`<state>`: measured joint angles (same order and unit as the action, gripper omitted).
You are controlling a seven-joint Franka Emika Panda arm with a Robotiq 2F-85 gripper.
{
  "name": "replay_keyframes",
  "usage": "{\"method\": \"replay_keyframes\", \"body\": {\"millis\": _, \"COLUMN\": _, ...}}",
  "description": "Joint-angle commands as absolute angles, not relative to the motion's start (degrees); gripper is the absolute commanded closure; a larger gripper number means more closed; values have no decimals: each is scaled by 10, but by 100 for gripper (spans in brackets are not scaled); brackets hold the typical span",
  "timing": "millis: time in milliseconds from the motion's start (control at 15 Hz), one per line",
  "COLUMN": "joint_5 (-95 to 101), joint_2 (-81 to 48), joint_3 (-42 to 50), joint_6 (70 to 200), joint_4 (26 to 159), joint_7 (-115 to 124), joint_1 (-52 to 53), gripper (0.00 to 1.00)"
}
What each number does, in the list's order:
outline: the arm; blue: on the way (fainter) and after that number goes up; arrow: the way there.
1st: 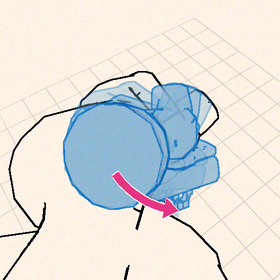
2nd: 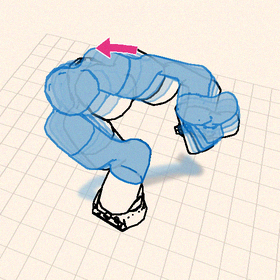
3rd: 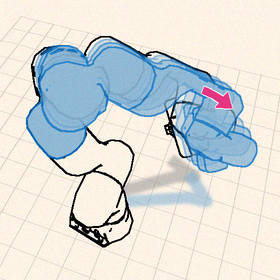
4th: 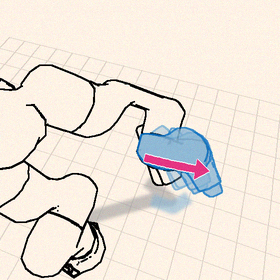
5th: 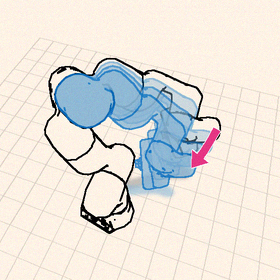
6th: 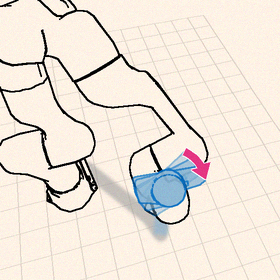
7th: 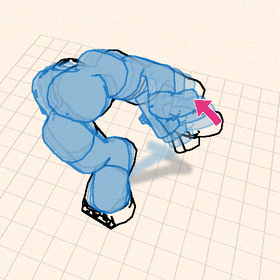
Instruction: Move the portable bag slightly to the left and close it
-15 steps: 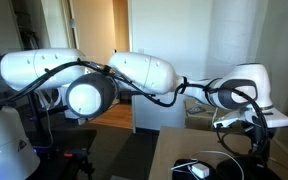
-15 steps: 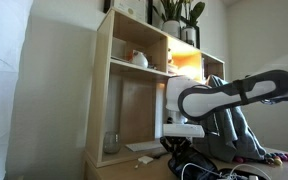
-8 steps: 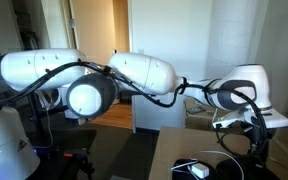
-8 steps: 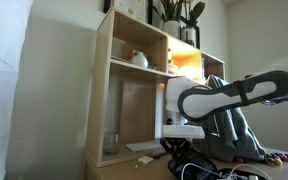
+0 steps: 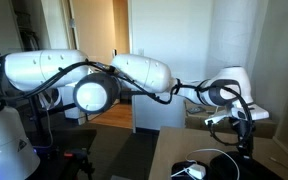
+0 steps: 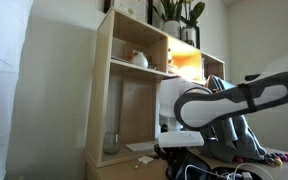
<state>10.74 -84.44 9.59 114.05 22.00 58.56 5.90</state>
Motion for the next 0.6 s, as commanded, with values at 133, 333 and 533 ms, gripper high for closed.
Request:
{"method": "replay_keyframes", "body": {"millis": 133, "joint_5": 147, "joint_2": -846, "joint_3": 116, "joint_6": 1128, "joint_4": 232, "joint_7": 568, "joint_1": 98, "gripper": 99}}
{"method": "replay_keyframes", "body": {"millis": 333, "joint_5": 162, "joint_2": -848, "joint_3": 114, "joint_6": 1129, "joint_4": 239, "joint_7": 559, "joint_1": 108, "gripper": 99}}
{"method": "replay_keyframes", "body": {"millis": 533, "joint_5": 159, "joint_2": -849, "joint_3": 104, "joint_6": 1136, "joint_4": 238, "joint_7": 574, "joint_1": 105, "gripper": 99}}
